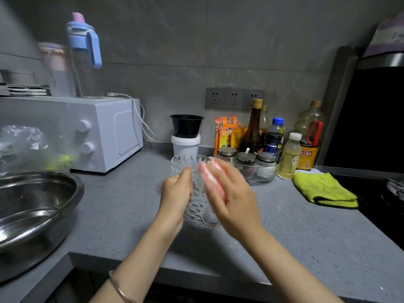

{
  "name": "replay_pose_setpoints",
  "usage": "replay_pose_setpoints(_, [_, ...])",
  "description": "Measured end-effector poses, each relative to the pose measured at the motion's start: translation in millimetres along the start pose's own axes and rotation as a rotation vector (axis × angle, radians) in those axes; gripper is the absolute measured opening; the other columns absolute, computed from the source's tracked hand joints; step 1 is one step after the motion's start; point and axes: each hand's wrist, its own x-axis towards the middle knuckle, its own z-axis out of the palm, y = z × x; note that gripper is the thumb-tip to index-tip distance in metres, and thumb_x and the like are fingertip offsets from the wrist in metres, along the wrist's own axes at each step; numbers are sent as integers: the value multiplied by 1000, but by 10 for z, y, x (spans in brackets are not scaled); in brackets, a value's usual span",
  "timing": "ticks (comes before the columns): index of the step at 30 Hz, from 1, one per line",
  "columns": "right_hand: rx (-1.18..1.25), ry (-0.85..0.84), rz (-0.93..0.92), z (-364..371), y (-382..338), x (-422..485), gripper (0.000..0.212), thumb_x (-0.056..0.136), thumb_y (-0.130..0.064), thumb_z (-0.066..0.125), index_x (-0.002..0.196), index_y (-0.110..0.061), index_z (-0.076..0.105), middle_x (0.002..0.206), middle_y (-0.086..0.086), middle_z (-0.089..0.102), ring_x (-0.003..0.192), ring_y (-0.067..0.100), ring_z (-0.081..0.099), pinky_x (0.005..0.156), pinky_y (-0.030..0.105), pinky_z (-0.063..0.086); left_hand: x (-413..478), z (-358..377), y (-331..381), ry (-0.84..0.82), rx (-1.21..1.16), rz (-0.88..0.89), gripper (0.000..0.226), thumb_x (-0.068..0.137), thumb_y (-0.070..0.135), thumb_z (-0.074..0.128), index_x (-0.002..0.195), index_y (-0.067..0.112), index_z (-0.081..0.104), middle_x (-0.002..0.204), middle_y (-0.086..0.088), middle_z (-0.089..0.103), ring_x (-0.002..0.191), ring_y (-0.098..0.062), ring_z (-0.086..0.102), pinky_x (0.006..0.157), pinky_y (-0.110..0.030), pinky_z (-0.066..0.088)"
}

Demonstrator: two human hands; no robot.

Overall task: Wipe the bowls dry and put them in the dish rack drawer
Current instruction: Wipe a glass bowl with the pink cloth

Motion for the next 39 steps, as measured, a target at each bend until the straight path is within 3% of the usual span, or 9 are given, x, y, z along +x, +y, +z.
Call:
replay_pose_setpoints(6, [817,18,535,-44,32,113,26,90,-48,48,100,-36,68,94,5,71,87,16,68,74,37,58,-67,-9,15,24,-202,-5,31,94,22,51,71,7,64,55,0,67,51,-12,65,46,-18,50])
replay_pose_setpoints(12, [878,-78,831,-138,44,137,39,93,-38,49,75,-9,65,59,3,68,53,16,66,51,22,53,-27,-111,-53,-36,-100,-37,37,97,30,46,80,9,71,68,-4,73,66,-14,70,57,-23,55])
replay_pose_setpoints(15, [751,-163,768,-211,65,236,49,94,-42,49,57,-10,51,44,2,53,37,12,51,39,18,40,28,-140,-24,-66,88,47,48,99,34,42,85,-2,69,74,-8,71,71,-16,66,65,-23,49])
replay_pose_setpoints(19, [591,-258,520,-185,32,287,65,94,-49,47,61,7,48,55,28,49,46,20,47,50,25,38,-21,-60,62,-141,292,313,57,98,38,43,47,13,54,46,-1,51,42,-6,44,50,-19,36])
replay_pose_setpoints(23, [605,-79,438,-128,-58,194,50,97,-36,43,54,-10,51,49,-2,50,44,6,45,46,17,35,-36,-44,13,-46,279,335,64,98,30,48,36,20,33,38,8,27,37,-8,25,44,-23,22])
replay_pose_setpoints(26, [613,39,365,-38,-88,12,30,101,-37,32,107,-36,62,95,-22,67,90,-6,61,76,11,46,0,-73,-14,97,-12,131,42,95,26,51,57,10,49,51,-7,43,48,-14,42,54,-22,35])
replay_pose_setpoints(30, [273,-4,120,154,-105,-326,47,101,-47,21,147,-45,15,156,-10,19,144,12,18,118,31,18,33,-92,2,163,-236,-24,36,95,21,49,61,9,54,43,3,57,40,-11,54,41,-14,43])
replay_pose_setpoints(35, [-93,18,-147,152,-54,-179,44,100,-42,33,139,-27,43,148,4,37,139,23,29,111,44,29,14,-69,22,120,-103,-4,28,93,21,50,73,5,61,63,-11,58,59,-19,55,56,-24,43])
replay_pose_setpoints(39, [224,-2,166,16,-79,52,35,95,-48,38,123,-39,57,116,-10,60,106,8,56,85,31,48,-8,-24,-16,94,-102,15,22,93,22,52,79,6,58,69,-14,51,65,-22,49,59,-28,42])
